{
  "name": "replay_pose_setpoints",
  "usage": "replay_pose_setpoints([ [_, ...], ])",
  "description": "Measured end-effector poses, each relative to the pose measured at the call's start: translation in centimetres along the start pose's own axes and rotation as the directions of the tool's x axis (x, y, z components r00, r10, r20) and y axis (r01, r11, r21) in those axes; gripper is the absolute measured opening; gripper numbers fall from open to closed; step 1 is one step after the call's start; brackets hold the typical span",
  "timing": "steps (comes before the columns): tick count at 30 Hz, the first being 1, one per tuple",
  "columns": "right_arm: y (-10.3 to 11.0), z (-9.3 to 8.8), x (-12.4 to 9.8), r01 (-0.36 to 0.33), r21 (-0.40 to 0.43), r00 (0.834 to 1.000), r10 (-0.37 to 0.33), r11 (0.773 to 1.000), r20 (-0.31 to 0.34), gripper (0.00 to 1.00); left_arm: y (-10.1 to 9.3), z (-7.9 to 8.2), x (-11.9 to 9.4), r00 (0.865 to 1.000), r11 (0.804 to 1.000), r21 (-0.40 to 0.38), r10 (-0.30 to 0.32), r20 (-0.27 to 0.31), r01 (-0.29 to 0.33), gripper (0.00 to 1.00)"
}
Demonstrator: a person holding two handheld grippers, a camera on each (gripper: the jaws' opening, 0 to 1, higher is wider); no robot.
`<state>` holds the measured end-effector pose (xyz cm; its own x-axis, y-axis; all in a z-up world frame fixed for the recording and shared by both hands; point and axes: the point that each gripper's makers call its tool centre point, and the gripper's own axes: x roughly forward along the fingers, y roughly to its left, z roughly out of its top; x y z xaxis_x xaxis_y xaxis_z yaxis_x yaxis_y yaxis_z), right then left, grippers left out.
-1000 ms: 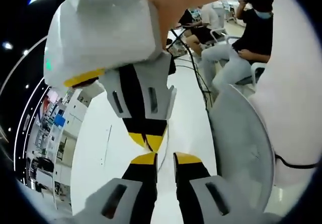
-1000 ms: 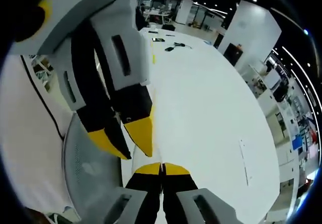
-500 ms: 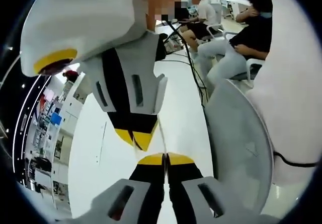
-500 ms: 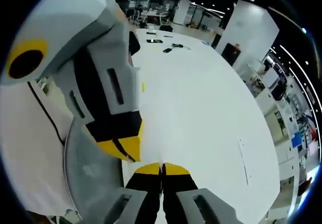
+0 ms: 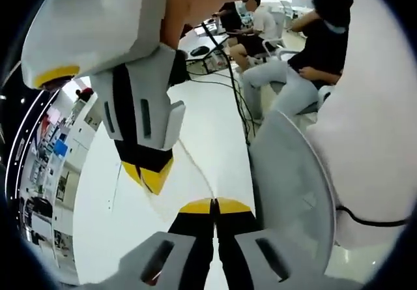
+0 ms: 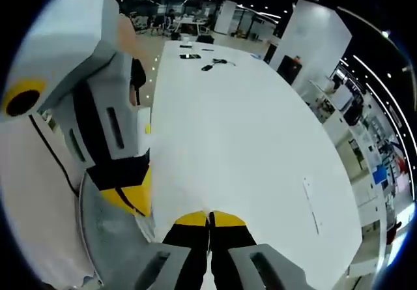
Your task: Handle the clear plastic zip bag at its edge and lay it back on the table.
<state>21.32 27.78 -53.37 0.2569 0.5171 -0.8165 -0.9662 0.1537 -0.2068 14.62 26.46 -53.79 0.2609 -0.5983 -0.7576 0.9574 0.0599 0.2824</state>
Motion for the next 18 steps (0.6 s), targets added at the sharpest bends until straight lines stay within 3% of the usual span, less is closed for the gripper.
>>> replay_pose_setpoints([
  [7, -0.6, -0.4, -0.5, 0.036, 0.019, 0.999, -0.036, 0.999, 0.008, 0.0, -1.4, 0.3, 0.0, 0.999, 0.999, -0.018, -0.045, 0.017, 0.046, 0.0],
  [18, -1.4, -0.4, -0.8, 0.082, 0.041, 0.996, -0.083, 0.996, 0.028, 0.0, -2.3, 0.8, 0.1, 0.997, 0.998, -0.009, -0.066, 0.035, 0.066, 0.0],
])
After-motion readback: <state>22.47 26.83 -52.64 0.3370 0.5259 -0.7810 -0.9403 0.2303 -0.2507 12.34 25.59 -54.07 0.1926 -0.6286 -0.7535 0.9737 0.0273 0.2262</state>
